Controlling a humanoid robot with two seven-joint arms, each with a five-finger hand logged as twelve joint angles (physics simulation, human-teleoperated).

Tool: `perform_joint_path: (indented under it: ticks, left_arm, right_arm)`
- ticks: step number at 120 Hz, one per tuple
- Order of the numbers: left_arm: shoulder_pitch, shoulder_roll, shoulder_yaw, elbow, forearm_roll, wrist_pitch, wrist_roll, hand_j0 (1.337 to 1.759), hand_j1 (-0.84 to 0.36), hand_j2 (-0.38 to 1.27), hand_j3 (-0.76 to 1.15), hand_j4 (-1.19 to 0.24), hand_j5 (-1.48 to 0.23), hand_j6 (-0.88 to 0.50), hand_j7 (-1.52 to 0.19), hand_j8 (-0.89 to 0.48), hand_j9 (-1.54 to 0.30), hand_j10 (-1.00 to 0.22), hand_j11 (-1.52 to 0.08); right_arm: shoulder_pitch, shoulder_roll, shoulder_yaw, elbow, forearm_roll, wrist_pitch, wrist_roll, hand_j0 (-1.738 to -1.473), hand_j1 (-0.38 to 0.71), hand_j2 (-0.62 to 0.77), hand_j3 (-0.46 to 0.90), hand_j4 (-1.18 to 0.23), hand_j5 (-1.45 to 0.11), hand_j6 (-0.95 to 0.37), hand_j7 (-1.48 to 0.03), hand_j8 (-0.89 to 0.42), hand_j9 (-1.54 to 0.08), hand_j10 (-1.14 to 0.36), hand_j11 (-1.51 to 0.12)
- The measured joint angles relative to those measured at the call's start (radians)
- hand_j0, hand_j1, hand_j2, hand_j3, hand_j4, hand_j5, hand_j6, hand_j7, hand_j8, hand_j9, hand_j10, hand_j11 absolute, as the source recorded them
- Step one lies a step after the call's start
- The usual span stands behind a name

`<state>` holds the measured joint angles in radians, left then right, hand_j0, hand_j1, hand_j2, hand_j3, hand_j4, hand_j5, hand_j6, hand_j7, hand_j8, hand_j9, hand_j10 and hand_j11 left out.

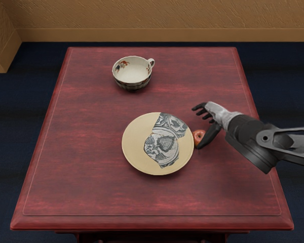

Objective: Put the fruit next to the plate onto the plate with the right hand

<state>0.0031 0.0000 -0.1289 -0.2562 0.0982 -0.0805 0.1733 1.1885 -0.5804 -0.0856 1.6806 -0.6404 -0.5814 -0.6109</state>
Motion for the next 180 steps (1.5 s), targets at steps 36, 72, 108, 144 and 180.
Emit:
perform_joint_path:
  ticks: [36,72,108,144,180]
  left_arm:
    - [0.000,0.000,0.000,0.000,0.000,0.000,0.000,1.658,0.34,0.00,0.00,-0.01,-0.01,-0.01,-0.01,-0.01,-0.01,-0.01,-0.01]
    - [0.000,0.000,0.000,0.000,0.000,0.000,0.000,1.658,0.34,0.00,0.00,-0.01,-0.01,-0.01,-0.01,-0.01,-0.01,-0.01,-0.01]
    - [0.000,0.000,0.000,0.000,0.000,0.000,0.000,1.658,0.34,0.00,0.00,-0.01,-0.01,-0.01,-0.01,-0.01,-0.01,-0.01,-0.01]
    - [0.000,0.000,0.000,0.000,0.000,0.001,0.000,1.658,0.34,0.00,0.00,-0.01,-0.01,-0.01,-0.01,-0.01,-0.01,-0.01,-0.01]
    - [0.000,0.000,0.000,0.000,0.000,0.000,0.000,1.658,0.34,0.00,0.00,-0.01,-0.01,-0.01,-0.01,-0.01,-0.01,-0.01,-0.01]
  right_arm:
    - [0.001,-0.001,-0.029,0.022,0.000,-0.022,0.000,-1.658,0.02,-0.06,0.00,-0.31,-0.40,-0.31,-0.40,-0.31,-0.40,-0.31,-0.40]
    - [-0.002,0.007,-0.035,0.025,0.001,-0.029,0.000,-1.658,0.04,-0.06,0.00,-0.33,-0.42,-0.33,-0.42,-0.33,-0.42,-0.33,-0.42]
    - [-0.001,0.008,-0.039,0.026,0.000,-0.030,0.000,-1.658,0.07,-0.07,0.00,-0.35,-0.45,-0.35,-0.45,-0.35,-0.45,-0.35,-0.45]
    - [-0.002,0.033,-0.066,0.024,-0.004,-0.032,-0.001,-1.657,0.29,0.00,0.00,-0.45,-0.80,-0.51,-0.72,-0.38,-0.72,-0.46,-0.72]
    - [0.000,-0.008,-0.040,0.024,-0.002,-0.029,0.000,-1.653,0.30,0.45,0.00,-0.63,-0.95,-0.58,-1.04,-0.43,-1.06,-0.56,-1.09]
